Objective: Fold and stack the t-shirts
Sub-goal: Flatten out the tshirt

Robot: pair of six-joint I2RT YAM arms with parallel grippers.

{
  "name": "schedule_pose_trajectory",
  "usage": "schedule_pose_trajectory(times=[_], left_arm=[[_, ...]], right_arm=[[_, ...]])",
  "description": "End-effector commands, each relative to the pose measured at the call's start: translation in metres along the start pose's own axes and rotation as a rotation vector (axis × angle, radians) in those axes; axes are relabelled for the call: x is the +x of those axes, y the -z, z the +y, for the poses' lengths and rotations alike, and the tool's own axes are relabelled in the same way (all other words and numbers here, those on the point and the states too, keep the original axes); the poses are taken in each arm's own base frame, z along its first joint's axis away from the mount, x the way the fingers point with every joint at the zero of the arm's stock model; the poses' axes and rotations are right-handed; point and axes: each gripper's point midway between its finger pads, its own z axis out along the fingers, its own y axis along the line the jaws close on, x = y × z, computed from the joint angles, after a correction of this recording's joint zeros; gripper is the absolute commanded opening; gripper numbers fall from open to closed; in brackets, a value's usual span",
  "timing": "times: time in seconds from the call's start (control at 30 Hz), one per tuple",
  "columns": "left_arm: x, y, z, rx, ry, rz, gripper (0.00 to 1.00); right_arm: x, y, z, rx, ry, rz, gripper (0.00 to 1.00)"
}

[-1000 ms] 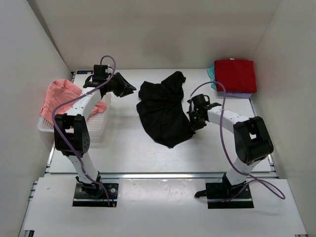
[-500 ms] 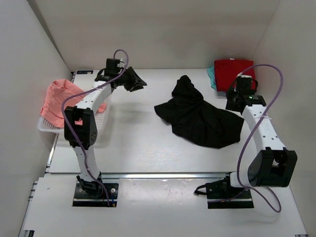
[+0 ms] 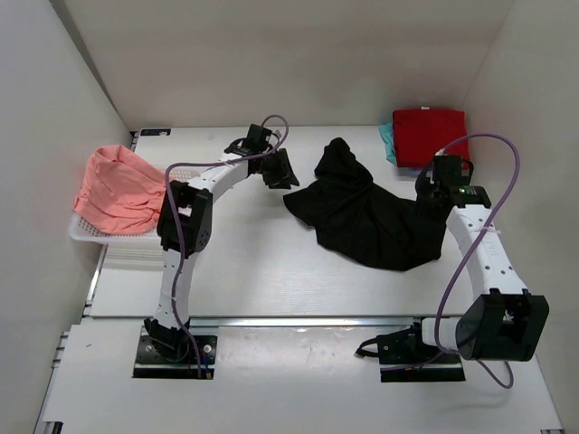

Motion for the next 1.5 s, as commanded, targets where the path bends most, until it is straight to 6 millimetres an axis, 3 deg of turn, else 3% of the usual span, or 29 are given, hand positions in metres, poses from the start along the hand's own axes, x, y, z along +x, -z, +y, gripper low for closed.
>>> schedule_pose_trajectory(times=[0.0, 0.13, 0.23, 0.53, 0.67, 0.7, 0.77, 0.8, 0.83, 0.87, 0.93, 1.0, 1.03, 1.07, 1.1, 1.17, 1.2, 1.23, 1.27, 1.3, 1.37, 1.47], left_arm=[[-0.019, 0.007, 0.023, -0.099, -0.057, -0.047, 0.47], [-0.021, -0.004, 0.049, -0.142, -0.071, -0.037, 0.48], [-0.022, -0.011, 0.047, -0.128, -0.074, -0.031, 0.5], [0.038, -0.037, 0.029, -0.026, -0.053, 0.11, 0.54], [0.055, -0.042, 0.021, -0.009, -0.064, 0.145, 0.55], [0.063, -0.043, 0.02, -0.003, -0.054, 0.169, 0.52], [0.064, -0.043, 0.017, 0.015, -0.045, 0.172, 0.17], [0.062, -0.041, 0.016, 0.022, -0.032, 0.172, 0.07], [0.064, -0.037, 0.009, 0.041, -0.027, 0.182, 0.0], [0.061, -0.034, 0.007, 0.044, -0.022, 0.175, 0.0], [0.043, -0.013, -0.005, 0.054, -0.026, 0.126, 0.0], [0.018, 0.016, -0.008, 0.008, -0.034, 0.038, 0.0], [-0.023, 0.08, -0.031, 0.008, -0.046, -0.111, 0.0], [-0.038, 0.101, -0.025, -0.027, -0.033, -0.174, 0.0], [-0.057, 0.139, -0.038, -0.025, -0.05, -0.27, 0.0], [-0.076, 0.21, -0.047, -0.021, -0.038, -0.409, 0.0], [-0.076, 0.23, -0.043, -0.013, -0.023, -0.439, 0.0], [-0.064, 0.228, -0.037, 0.003, 0.001, -0.404, 0.0], [-0.063, 0.244, -0.039, 0.03, 0.015, -0.432, 0.0], [-0.049, 0.245, -0.035, 0.052, 0.035, -0.415, 0.0], [-0.025, 0.239, -0.032, 0.072, 0.053, -0.382, 0.0], [0.01, 0.228, -0.027, 0.107, 0.107, -0.344, 0.0]], right_arm=[[0.008, 0.01, -0.004, -0.006, -0.016, -0.002, 0.41], [0.02, 0.012, -0.004, -0.024, -0.031, 0.01, 0.41], [0.026, 0.011, 0.0, -0.031, -0.039, 0.019, 0.42], [0.027, 0.009, -0.005, -0.037, -0.043, 0.018, 0.43], [0.028, 0.01, -0.003, -0.044, -0.039, 0.017, 0.44], [0.028, 0.011, -0.002, -0.048, -0.041, 0.013, 0.44], [0.03, 0.013, 0.0, -0.063, -0.033, 0.011, 0.43], [0.028, 0.013, 0.001, -0.072, -0.038, 0.004, 0.43], [0.034, 0.011, 0.003, -0.085, -0.032, 0.018, 0.44], [0.042, 0.008, 0.006, -0.106, -0.038, 0.037, 0.45], [0.052, 0.001, 0.009, -0.12, -0.056, 0.043, 0.58], [0.074, -0.01, 0.014, -0.128, -0.065, 0.085, 0.6], [0.08, -0.014, 0.015, -0.127, -0.067, 0.083, 0.6], [0.082, -0.015, 0.016, -0.129, -0.074, 0.084, 0.6], [0.082, -0.016, 0.016, -0.133, -0.075, 0.083, 0.6], [0.08, -0.02, 0.012, -0.119, -0.091, 0.077, 0.6], [0.082, -0.023, 0.011, -0.12, -0.081, 0.075, 0.61], [0.083, -0.027, 0.01, -0.115, -0.091, 0.076, 0.61], [0.08, -0.03, 0.013, -0.122, -0.095, 0.072, 0.62], [0.079, -0.032, 0.016, -0.135, -0.101, 0.073, 0.62], [0.079, -0.042, 0.019, -0.137, -0.108, 0.081, 0.64], [0.07, -0.054, 0.04, -0.216, -0.132, 0.081, 0.65]])
